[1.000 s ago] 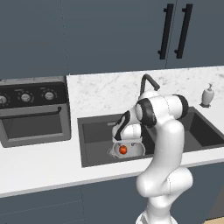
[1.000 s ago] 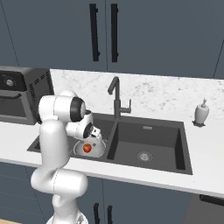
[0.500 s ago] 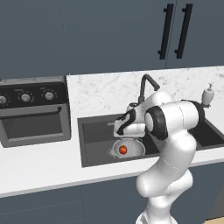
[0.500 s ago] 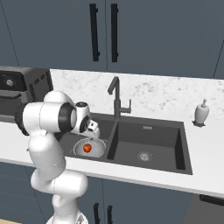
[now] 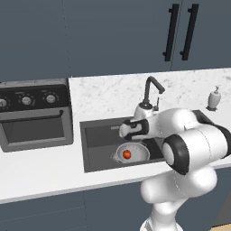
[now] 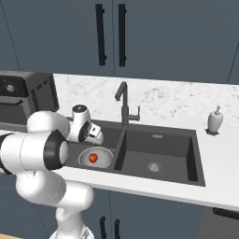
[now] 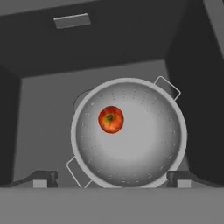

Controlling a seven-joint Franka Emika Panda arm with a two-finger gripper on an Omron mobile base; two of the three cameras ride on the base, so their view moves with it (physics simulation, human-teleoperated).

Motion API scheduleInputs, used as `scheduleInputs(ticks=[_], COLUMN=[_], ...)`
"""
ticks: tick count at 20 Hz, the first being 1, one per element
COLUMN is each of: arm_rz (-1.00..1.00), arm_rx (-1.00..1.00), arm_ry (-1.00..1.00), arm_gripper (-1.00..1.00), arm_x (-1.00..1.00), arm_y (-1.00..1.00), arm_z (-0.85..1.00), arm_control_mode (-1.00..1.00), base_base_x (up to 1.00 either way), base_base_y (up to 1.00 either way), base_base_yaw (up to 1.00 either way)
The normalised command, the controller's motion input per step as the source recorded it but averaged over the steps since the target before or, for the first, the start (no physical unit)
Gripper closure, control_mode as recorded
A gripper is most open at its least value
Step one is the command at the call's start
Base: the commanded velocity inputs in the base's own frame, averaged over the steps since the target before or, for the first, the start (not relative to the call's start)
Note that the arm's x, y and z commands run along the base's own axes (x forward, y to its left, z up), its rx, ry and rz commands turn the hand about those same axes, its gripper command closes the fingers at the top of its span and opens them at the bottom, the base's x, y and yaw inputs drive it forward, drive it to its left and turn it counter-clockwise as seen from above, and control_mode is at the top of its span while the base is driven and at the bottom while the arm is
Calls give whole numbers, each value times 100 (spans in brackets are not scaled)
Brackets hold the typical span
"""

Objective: Put the colander in the sink, put the apple in the colander, and turn on the sink faucet and pour water over the colander.

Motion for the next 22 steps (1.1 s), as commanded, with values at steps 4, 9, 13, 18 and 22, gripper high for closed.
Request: scheduleInputs(ticks=[4,9,13,18,22], arm_rz=[0,0,0,0,0], arm_rx=[0,0,0,3,2], arm_ry=[-18,-26,-26,-19,-16], arm_gripper=[-100,-100,-100,-100,-100], arm_x=[-29,-33,-31,-16,-6], arm_y=[-7,-1,0,-1,0], arm_z=[64,52,54,66,68], arm_control_mode=[-100,-100,-100,-100,-100], base_base_x=[0,0,0,0,0], base_base_y=[0,0,0,0,0], base_base_yaw=[0,0,0,0,0])
